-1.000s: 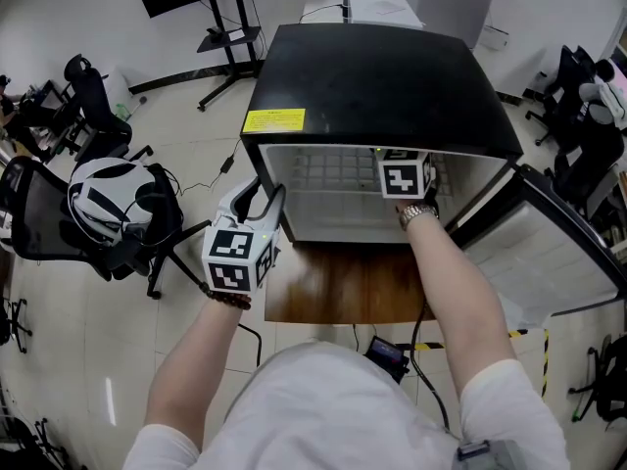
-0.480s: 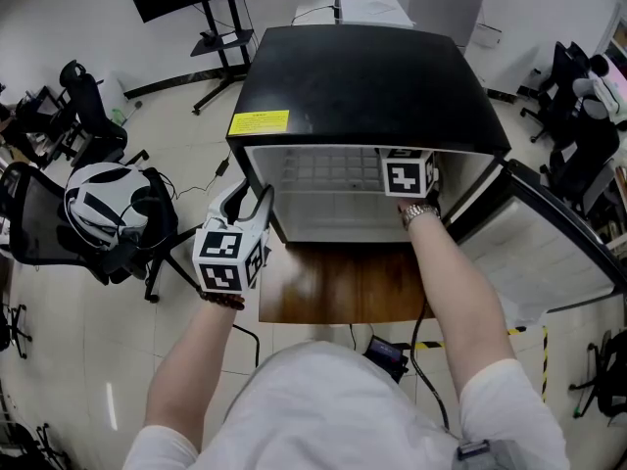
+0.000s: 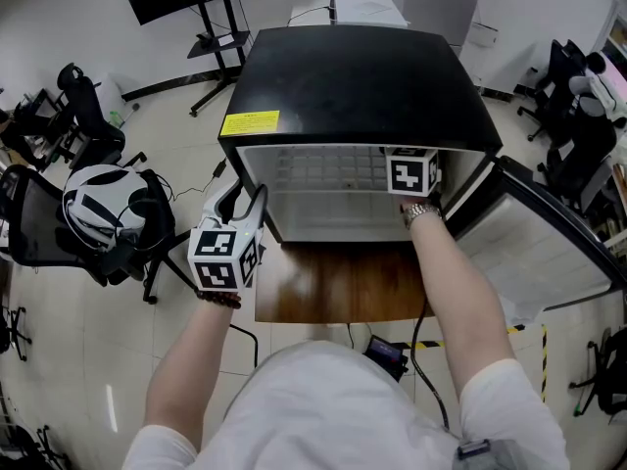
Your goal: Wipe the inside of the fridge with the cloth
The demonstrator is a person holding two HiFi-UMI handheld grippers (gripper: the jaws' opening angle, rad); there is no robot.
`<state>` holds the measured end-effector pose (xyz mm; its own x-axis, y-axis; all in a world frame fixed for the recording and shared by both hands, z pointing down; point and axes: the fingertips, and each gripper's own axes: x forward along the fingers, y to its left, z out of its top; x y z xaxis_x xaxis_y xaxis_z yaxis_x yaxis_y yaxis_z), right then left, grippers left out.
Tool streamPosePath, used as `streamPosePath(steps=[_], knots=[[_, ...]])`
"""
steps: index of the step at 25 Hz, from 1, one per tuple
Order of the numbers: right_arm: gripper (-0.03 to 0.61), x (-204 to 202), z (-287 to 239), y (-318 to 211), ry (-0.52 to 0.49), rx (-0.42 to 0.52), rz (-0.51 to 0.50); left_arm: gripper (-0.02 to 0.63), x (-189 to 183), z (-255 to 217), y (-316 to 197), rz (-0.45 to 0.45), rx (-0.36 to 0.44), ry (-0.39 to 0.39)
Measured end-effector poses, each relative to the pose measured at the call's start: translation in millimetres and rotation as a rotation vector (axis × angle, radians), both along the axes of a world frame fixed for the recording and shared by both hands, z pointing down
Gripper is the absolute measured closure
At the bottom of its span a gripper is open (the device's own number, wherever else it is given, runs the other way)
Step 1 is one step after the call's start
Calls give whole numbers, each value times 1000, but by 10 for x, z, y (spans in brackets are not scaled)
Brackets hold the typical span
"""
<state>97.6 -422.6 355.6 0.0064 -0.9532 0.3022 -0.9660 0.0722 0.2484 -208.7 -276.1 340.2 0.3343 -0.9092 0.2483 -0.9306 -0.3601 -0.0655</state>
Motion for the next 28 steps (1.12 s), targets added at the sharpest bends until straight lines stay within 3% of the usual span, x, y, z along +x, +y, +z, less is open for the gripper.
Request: streamPosePath(steps=[7,10,17,28], knots=[[511,21,-56,74,-3,17,11,448,3,-1,3,-6,0,8],[511,-118,-148,137,-28,47,-34,446,9,-7,-1,-6,4,13],[511,-962,-416,374,-83,116,-237,446,10,-4,1,8,9,19],[511,-2119,-132,501,-88,9,-431,446,27,0,8,48,8,19]])
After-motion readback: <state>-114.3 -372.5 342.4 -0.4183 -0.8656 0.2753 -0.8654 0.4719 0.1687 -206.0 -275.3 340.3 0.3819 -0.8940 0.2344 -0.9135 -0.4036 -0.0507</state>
